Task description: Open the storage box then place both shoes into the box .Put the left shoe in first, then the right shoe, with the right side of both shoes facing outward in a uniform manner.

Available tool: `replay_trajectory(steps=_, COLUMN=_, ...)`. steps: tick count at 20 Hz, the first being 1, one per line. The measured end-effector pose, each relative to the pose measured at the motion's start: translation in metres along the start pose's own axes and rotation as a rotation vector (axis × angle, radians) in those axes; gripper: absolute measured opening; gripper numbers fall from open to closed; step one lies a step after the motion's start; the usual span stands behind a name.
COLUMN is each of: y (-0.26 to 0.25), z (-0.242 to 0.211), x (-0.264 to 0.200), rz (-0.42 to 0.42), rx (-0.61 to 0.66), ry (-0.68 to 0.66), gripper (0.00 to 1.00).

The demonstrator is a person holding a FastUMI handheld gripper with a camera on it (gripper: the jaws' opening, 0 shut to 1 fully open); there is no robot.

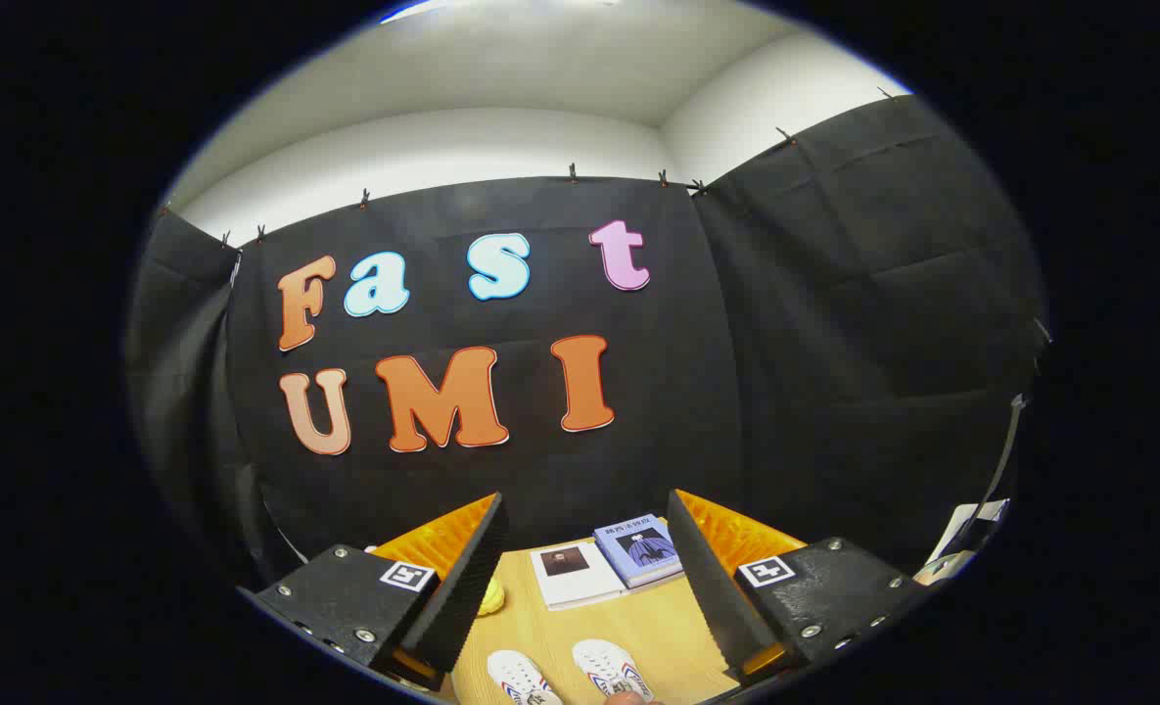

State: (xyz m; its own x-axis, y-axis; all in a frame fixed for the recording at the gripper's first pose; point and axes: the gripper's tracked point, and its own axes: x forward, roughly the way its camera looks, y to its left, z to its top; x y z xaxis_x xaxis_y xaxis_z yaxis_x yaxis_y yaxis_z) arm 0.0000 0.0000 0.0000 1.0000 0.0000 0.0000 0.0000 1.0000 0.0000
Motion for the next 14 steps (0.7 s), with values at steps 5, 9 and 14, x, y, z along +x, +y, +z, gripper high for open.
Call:
replay_trajectory(steps=5, y=-0.003, z=0.001, x=0.004, rz=0.004, rx=-0.004, ry=-0.008, gripper=0.97)
replay_trajectory(steps=9, y=-0.005, z=-0.003, x=0.007, rz=0.014, rx=0.005, ry=0.0, gripper=0.97)
replay_trajectory(steps=14, y=-0.009, z=-0.01, x=0.014, rz=0.026, rx=0.026, ry=0.018, gripper=0.97)
